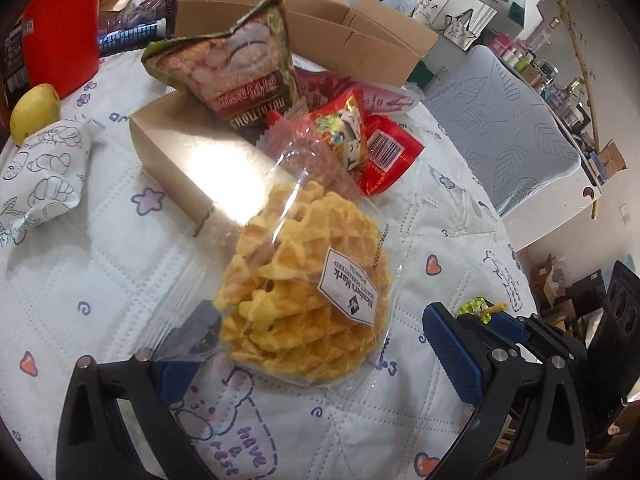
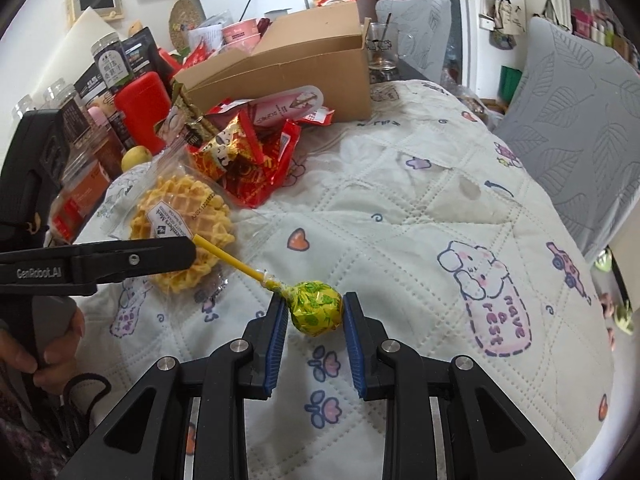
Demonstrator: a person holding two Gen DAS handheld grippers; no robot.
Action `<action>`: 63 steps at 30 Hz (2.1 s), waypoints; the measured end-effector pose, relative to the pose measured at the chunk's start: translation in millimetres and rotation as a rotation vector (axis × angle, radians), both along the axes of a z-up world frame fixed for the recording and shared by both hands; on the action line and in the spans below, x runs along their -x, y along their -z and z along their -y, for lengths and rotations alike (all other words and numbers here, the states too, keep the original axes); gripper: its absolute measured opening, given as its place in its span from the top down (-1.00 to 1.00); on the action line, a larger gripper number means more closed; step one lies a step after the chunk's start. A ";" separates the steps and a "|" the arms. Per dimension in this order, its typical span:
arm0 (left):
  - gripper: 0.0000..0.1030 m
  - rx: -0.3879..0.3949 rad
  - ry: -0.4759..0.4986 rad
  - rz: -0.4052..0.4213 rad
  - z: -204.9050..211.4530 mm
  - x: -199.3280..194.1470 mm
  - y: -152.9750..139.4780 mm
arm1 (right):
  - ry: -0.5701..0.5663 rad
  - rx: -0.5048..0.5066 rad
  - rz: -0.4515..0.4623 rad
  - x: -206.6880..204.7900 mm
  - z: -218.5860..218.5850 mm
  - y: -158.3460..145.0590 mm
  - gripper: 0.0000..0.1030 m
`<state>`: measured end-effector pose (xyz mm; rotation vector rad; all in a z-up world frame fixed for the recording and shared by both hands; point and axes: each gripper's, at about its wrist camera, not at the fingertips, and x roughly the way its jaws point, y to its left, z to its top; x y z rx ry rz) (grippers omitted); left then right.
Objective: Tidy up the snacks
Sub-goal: 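Close the left tool on the clear-wrapped waffle and lift it, then carry the waffle in the left tool while the right tool carries the lollipop to the box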
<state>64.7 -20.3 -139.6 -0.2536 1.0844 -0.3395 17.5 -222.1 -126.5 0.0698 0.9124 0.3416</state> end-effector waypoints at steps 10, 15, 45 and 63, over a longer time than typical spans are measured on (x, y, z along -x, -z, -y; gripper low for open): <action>-0.42 -0.158 0.028 0.072 20.8 2.2 0.6 | 0.003 -0.001 -0.008 0.4 -0.5 2.5 0.47; 0.07 -0.103 0.051 0.081 18.1 8.6 -2.9 | 0.010 -0.014 -0.014 3.2 0.5 2.6 0.47; 0.45 -0.132 0.028 0.371 -2.7 83.8 -88.3 | -0.018 -0.092 0.125 41.5 -31.4 -45.8 0.47; 0.45 -0.114 0.029 0.515 -13.1 58.4 -142.7 | -0.034 -0.108 0.251 13.3 -43.5 -102.5 0.47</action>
